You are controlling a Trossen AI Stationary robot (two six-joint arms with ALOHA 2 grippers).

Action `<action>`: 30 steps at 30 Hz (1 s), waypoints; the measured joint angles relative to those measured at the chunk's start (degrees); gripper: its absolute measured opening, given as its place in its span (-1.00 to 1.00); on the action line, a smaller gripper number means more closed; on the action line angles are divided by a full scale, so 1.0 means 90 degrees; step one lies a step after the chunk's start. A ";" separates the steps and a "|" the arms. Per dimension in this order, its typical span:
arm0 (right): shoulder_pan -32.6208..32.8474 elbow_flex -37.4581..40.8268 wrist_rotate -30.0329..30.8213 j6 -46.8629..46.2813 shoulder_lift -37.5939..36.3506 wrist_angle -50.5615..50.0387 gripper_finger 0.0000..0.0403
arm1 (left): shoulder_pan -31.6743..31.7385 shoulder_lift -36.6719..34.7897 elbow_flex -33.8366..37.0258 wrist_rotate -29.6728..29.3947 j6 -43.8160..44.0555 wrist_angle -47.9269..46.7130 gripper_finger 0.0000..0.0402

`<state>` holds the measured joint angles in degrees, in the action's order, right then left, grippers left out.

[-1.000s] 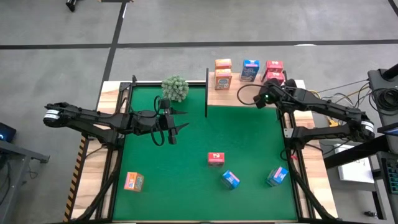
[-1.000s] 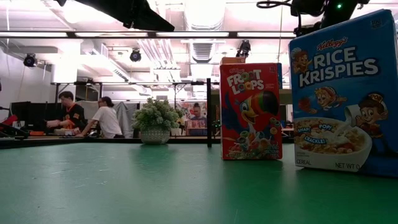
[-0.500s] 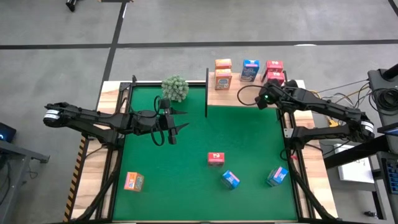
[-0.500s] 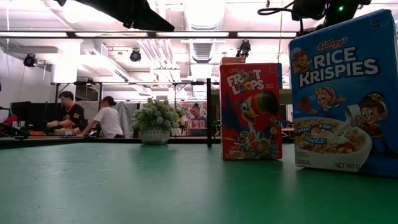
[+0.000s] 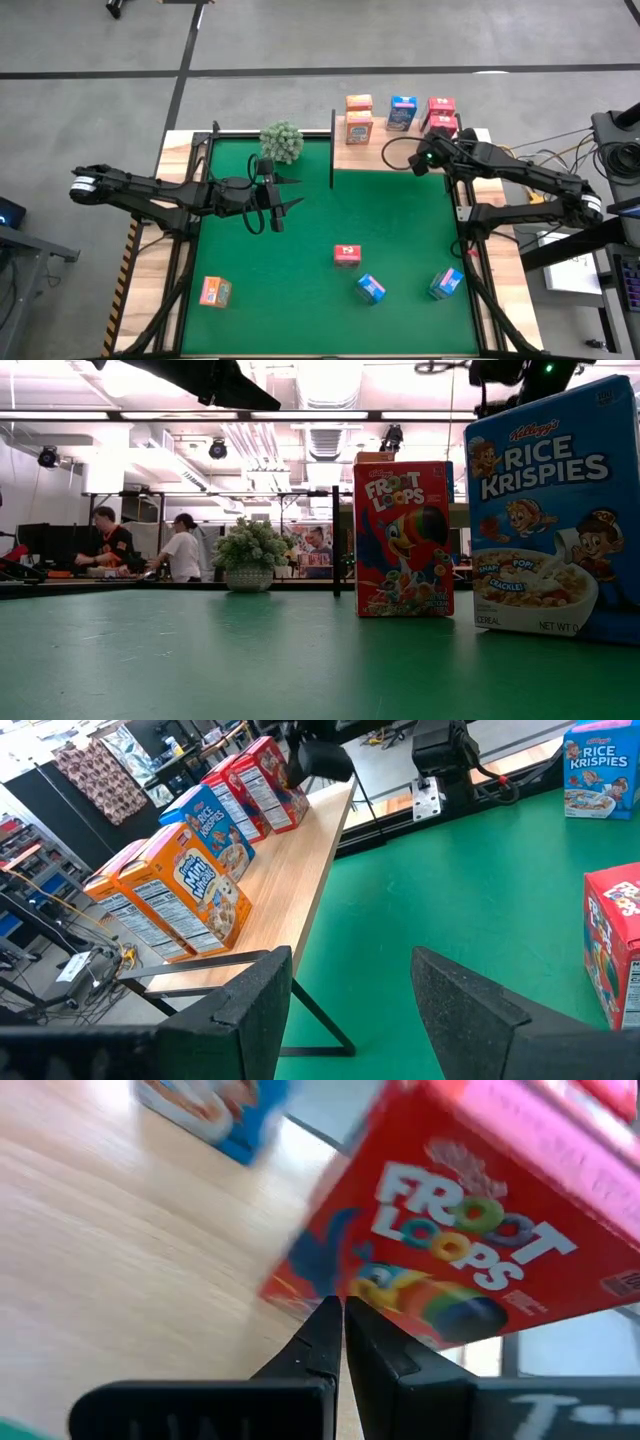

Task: Stack cereal on shelf
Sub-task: Put the left red cereal box on the shelf, then put the red cereal box on the shelf

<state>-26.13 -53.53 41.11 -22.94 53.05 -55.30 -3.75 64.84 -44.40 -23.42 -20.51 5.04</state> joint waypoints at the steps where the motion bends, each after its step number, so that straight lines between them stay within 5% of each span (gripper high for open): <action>1: 0.0076 -0.0003 -0.0045 0.0001 -0.0058 0.0107 -0.96 | -0.0002 0.0000 0.0000 0.0000 0.0000 0.0000 -0.05; 10: 0.1623 0.0291 -0.0062 0.0065 -0.0406 0.1175 -0.96 | 0.0000 0.0000 0.0000 0.0066 0.0385 0.0007 -0.05; 22: 0.3538 0.1864 -0.0124 0.1505 -0.0550 0.4384 -0.96 | -0.0168 0.0485 0.0020 0.1385 0.1586 0.0223 -0.05; 30: 0.3684 0.2132 -0.2037 0.2290 -0.0546 0.5710 -0.96 | -0.0600 0.1109 -0.0212 0.1387 0.2062 0.0335 -0.05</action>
<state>7.03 -34.34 22.78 -2.32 48.14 -3.90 -9.15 74.82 -46.31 -10.94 -1.96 8.05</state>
